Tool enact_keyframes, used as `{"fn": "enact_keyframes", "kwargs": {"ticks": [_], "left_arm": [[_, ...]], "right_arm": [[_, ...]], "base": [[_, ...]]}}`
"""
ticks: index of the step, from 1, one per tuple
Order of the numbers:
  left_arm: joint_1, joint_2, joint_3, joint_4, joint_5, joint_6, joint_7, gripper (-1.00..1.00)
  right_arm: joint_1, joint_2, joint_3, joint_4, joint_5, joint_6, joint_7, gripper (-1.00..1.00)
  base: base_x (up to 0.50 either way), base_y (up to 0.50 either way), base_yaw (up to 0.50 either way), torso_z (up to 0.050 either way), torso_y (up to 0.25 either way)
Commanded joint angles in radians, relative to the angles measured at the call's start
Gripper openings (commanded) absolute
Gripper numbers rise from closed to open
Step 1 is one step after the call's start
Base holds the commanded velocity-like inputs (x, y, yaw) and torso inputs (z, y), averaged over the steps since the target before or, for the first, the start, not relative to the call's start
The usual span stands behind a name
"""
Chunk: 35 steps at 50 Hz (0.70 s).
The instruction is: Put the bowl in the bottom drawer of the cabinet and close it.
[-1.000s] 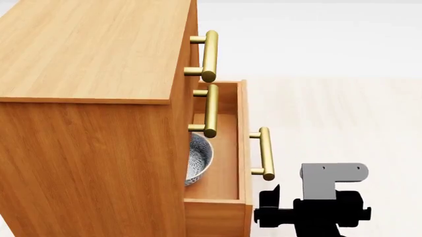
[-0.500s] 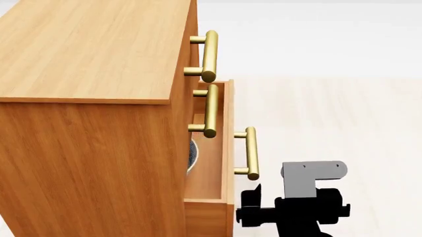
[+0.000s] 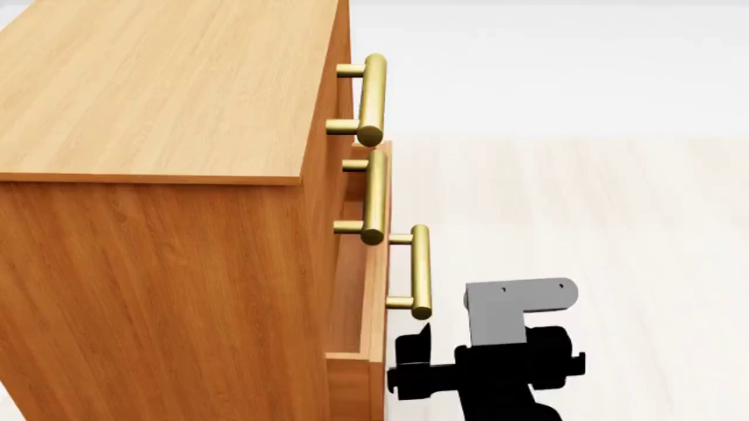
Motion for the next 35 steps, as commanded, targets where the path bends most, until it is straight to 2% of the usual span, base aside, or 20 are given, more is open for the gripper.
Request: {"fn": "enact_keyframes", "kwargs": {"ticks": [1,13,35], "left_arm": [[-0.003,0.003,0.001,-0.003,-0.003,0.0,-0.003,1.0],[-0.003,0.001,0.001,-0.006,-0.01,0.006,-0.002,1.0],[0.001,-0.006,0.001,0.002,-0.014,0.008,-0.004,1.0]], "right_arm": [[0.027,-0.021,-0.038,0.066,0.033,-0.043,0.006,1.0],[0.059,-0.03,-0.088,0.143,0.066,-0.088,0.02,1.0],[0.037,-0.025,-0.203,0.133,0.156,-0.099,0.034,1.0]], "base": [[0.0,0.0,0.0,0.0,0.0],[0.0,0.0,0.0,0.0,0.0],[0.0,0.0,0.0,0.0,0.0]]}}
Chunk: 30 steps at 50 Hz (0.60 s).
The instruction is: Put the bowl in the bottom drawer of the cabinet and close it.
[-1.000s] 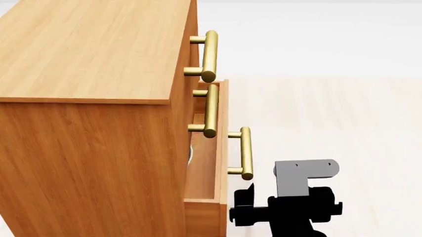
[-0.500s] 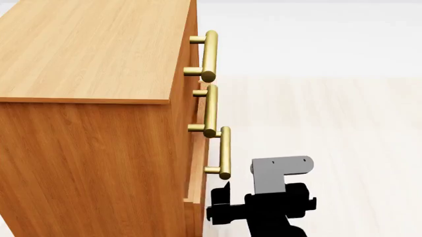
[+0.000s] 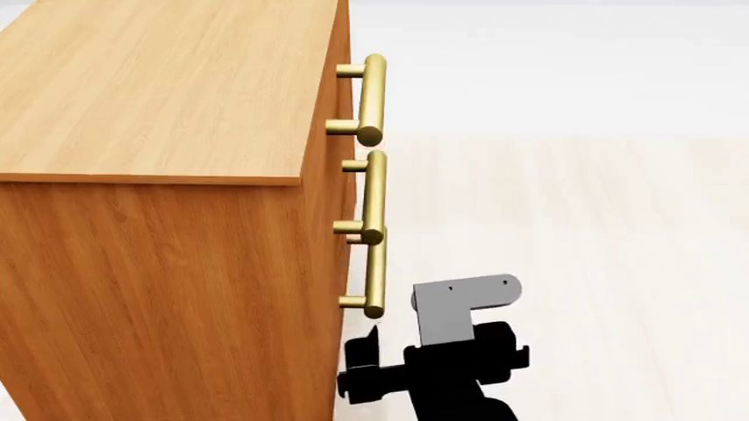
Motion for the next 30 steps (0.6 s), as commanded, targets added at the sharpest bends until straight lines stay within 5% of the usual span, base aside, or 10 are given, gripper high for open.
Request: {"fn": "enact_keyframes", "kwargs": {"ticks": [1,30], "left_arm": [[0.001,-0.003,0.001,0.003,-0.001,0.0,-0.001,1.0],[0.0,-0.003,0.005,-0.001,0.005,0.0,-0.007,1.0]], "right_arm": [[-0.015,0.003,-0.05,0.008,0.025,-0.015,0.011,1.0],[-0.266,0.183,0.101,-0.603,0.133,0.232,0.22,1.0]], "base": [[0.0,0.0,0.0,0.0,0.0],[0.0,0.0,0.0,0.0,0.0]]}}
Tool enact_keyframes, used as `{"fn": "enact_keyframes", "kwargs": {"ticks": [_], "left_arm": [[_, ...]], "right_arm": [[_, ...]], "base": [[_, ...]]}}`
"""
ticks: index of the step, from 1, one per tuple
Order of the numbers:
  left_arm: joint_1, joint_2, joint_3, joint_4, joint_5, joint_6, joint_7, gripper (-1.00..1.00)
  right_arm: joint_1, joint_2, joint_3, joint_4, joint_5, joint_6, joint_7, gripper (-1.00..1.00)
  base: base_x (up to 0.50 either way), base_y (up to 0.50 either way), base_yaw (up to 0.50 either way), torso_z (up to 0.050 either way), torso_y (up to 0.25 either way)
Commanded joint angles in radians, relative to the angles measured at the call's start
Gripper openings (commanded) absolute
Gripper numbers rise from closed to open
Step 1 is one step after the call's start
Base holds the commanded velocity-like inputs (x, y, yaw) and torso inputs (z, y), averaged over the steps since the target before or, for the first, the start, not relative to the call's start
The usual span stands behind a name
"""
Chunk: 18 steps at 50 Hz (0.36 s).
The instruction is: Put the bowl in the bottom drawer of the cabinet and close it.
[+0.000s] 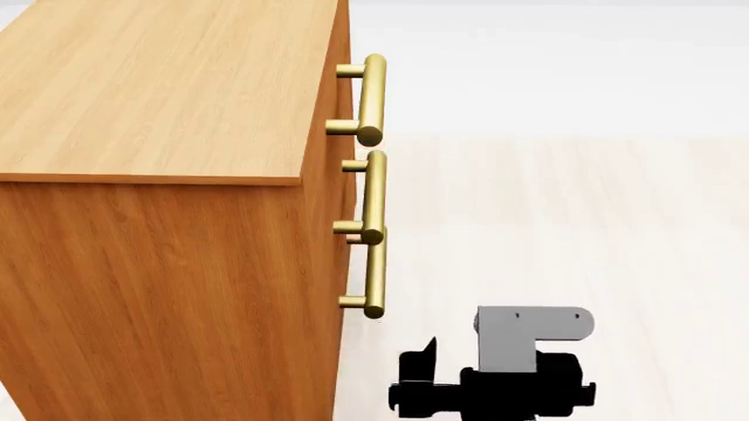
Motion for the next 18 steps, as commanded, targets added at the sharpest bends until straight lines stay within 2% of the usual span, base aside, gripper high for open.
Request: {"fn": "enact_keyframes", "kwargs": {"ticks": [1,9,13,18], "left_arm": [[0.0,-0.002,0.001,0.004,-0.004,-0.015,-0.006,1.0],[0.008,-0.022,-0.004,0.073,-0.016,-0.101,-0.036,1.0],[0.037,-0.052,-0.015,0.173,-0.036,-0.122,-0.051,1.0],[0.051,-0.068,-0.019,0.231,-0.014,-0.143,-0.068,1.0]], "right_arm": [[-0.106,0.087,0.066,-0.309,0.042,0.123,0.082,1.0],[-0.151,0.167,0.107,-0.591,0.078,0.261,0.115,1.0],[-0.144,0.216,0.137,-0.777,0.125,0.396,0.129,1.0],[-0.122,0.235,0.162,-0.879,0.171,0.492,0.136,1.0]], "base": [[0.0,0.0,0.0,0.0,0.0],[0.0,0.0,0.0,0.0,0.0],[0.0,0.0,0.0,0.0,0.0],[0.0,0.0,0.0,0.0,0.0]]}}
